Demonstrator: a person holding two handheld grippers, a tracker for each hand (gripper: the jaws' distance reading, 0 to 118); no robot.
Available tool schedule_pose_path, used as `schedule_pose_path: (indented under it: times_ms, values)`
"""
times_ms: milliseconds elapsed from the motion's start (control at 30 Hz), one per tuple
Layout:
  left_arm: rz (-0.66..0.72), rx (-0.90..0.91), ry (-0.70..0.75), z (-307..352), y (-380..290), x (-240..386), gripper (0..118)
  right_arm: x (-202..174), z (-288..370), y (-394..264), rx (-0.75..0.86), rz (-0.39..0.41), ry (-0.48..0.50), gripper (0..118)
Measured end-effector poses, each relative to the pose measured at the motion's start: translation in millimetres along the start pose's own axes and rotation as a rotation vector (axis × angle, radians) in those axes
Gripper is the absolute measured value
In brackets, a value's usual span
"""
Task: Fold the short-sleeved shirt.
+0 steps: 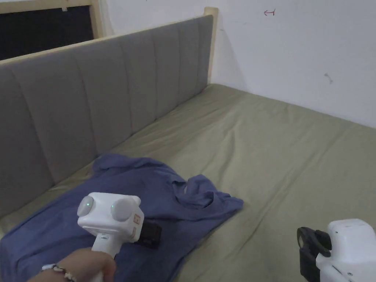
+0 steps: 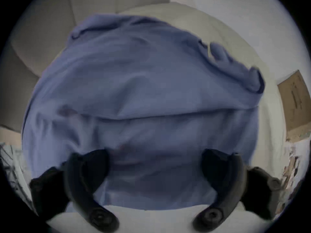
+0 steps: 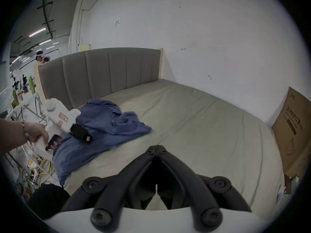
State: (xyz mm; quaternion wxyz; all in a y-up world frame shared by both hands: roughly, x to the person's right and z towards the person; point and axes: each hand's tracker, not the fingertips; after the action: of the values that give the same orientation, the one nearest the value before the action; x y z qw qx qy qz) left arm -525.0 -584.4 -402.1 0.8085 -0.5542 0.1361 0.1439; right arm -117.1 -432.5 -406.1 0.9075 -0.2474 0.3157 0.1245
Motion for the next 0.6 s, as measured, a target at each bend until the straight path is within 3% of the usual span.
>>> schedule_pose_path:
  times_ms: [67,133,200,267,300,333,367,400,500,600]
  values:
    - [-0.052,0.013,0.099,-7.5,0.2,13.8,118,3.2,-3.4,-1.5,-0.008,-0.007,-0.008,0]
    - [-0.017,-0.034,0.106,-2.4,6.3,20.5,118,6.8,-5.7,-3.4,-0.016,-0.021,-0.011,0]
    - [-0.026,-0.02,0.089,6.7,4.3,17.0,107,10.2,-8.9,-4.0,-0.026,-0.042,-0.01,0]
    - [-0.046,0.075,0.047,24.9,-2.8,11.4,65,14.4,-11.9,-4.6,-0.032,-0.062,-0.011,0]
    - [-0.053,0.131,0.063,36.3,-6.9,9.6,55,16.3,-13.1,-4.1,-0.034,-0.073,-0.01,0]
    - [-0.054,0.173,0.072,46.6,-10.6,7.2,55,18.1,-14.8,-3.4,-0.037,-0.083,-0.012,0]
    - [-0.051,0.192,0.059,59.0,-14.7,2.1,22,20.0,-17.4,-2.2,-0.042,-0.092,-0.016,0]
    - [-0.053,0.198,0.071,66.9,-20.7,-2.0,0,21.6,-19.8,-0.5,-0.05,-0.103,-0.023,0]
    - [-0.001,0.302,-0.001,101.8,-31.2,-19.1,0,28.0,-29.1,5.1,-0.073,-0.153,-0.028,0]
    - [0.02,0.412,0.066,147.6,-39.0,-23.4,0,34.4,-29.8,12.8,-0.077,-0.195,-0.019,0]
